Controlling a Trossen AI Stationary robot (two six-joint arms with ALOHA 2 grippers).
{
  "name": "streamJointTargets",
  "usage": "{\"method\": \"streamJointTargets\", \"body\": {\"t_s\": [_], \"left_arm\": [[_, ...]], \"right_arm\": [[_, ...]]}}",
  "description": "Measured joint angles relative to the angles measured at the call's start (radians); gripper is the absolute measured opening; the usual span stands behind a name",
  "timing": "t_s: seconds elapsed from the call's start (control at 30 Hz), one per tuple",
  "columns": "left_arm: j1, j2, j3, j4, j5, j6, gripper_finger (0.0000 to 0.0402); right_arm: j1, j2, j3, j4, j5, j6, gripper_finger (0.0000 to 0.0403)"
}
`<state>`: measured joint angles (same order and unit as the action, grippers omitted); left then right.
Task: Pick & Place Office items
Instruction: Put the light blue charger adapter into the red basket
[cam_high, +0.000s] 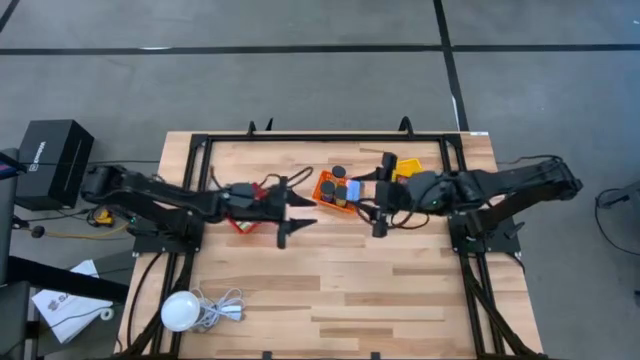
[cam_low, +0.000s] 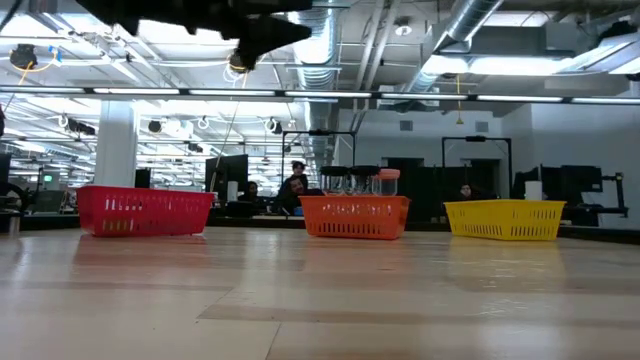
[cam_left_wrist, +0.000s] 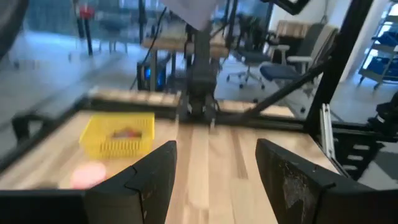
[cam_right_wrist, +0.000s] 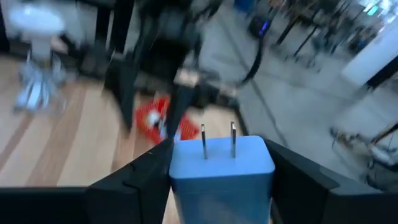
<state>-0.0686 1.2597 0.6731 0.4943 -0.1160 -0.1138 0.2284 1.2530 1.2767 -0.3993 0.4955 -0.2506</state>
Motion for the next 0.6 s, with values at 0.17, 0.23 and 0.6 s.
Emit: {"method": "streamJointTargets", "body": {"t_s": [0.17, 0.23, 0.6], "left_arm": [[-0.014, 0.162, 0.000, 0.325, -0.029, 0.184, 0.0214], [-0.016, 0.204, 0.000, 0.446, -0.094, 0.307, 0.0214], [-0.022, 0.324, 0.094, 0.708, -0.269, 0.498, 0.0214]], "right_arm": [[-0.028, 0.012, 0.000, 0.146, -0.001, 0.030, 0.0206], [-0.040, 0.012, -0.001, 0.163, -0.001, 0.087, 0.0204], [-0.102, 0.086, -0.004, 0.297, 0.002, 0.207, 0.0209]]}}
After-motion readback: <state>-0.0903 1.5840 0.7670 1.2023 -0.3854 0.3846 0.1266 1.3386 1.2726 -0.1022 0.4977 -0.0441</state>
